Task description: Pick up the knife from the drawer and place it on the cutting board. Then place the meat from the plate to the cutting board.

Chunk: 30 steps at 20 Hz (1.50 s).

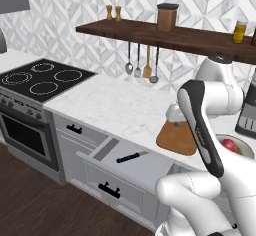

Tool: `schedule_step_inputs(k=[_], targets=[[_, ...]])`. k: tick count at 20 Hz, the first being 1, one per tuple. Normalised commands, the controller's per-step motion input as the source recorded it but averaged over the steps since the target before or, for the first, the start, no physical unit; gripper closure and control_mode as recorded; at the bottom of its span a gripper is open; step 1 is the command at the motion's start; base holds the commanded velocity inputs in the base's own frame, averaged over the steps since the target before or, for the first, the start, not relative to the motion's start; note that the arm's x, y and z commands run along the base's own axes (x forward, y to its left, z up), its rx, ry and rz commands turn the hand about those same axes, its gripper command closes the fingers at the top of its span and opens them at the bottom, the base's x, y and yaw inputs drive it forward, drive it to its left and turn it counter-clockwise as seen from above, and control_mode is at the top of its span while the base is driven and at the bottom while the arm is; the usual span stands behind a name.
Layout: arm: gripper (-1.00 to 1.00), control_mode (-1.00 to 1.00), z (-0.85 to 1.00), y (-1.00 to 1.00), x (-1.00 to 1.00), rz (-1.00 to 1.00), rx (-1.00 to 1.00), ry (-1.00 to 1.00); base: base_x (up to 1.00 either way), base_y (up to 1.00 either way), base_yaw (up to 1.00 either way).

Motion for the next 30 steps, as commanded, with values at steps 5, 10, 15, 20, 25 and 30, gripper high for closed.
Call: schedule_step_inputs(k=[5, 10, 15, 20, 25, 30], targets=[[-1.0, -1.0, -0.18, 0.71, 0.04, 0.05, 0.0, 0.07, 0.0, 0.0, 0.0], [-1.0, -1.0, -0.24, 0.86, 0.1, 0.09, 0.0, 0.08, 0.0, 0.0, 0.0], [-1.0, -1.0, -0.4, 0.66, 0.13, 0.1, 0.0, 0.07, 0.0, 0.0, 0.0], [-1.0, -1.0, -0.54, 0.51, 0.01, 0.09, -0.01, -0.04, 0.0, 0.0, 0.0], [-1.0, -1.0, -0.67, 0.28, 0.0, 0.03, -0.05, -0.1, 0.0, 0.0, 0.0], [-1.0, -1.0, -0.56, 0.07, 0.32, 0.0, 0.0, 0.0, 0.0, 0.0, 0.0]])
